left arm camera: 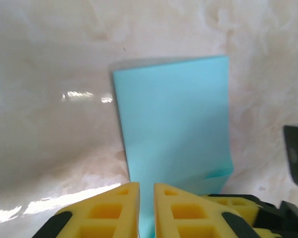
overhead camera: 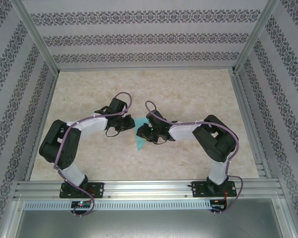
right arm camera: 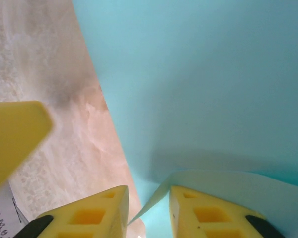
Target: Fold a paper plane with a square sheet of paper (pick it up from the middle)
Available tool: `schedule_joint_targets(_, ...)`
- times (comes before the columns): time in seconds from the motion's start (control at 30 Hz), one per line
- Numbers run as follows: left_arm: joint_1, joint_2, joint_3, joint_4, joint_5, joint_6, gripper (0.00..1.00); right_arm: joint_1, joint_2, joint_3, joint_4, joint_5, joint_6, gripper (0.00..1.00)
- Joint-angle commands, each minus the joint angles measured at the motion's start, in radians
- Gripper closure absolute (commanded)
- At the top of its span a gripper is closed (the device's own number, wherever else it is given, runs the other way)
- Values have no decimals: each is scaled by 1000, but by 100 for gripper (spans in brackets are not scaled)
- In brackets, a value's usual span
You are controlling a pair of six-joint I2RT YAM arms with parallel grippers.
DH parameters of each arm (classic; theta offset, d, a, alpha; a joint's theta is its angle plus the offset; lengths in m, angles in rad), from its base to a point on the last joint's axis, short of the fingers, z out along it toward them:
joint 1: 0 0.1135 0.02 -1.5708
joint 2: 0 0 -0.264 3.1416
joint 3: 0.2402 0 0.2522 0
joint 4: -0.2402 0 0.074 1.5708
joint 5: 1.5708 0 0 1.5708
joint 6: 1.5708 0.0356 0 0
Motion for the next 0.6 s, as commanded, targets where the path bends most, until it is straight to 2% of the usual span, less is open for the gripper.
schedule_joint_targets(0.0,22,-53,-33,-21,-10,-14,83,-8,33,-7,-36,28,-24,69)
schedule_joint_targets(0.2,21,-75,-71,11,55,-13,83,-12,21,-25,-27,29,-29,60)
schedule_joint_targets(0.3,18,-76,-79,26,95,-12,83,-17,14,-35,-26,30,-29,59)
schedule_joint_targets(0.4,11,-80,-86,42,120,-15,83,-20,9,-40,-27,30,-31,64)
schedule_joint_targets(0.57,-1,-84,-108,73,148,-33,85,-22,13,-46,-33,31,-31,79)
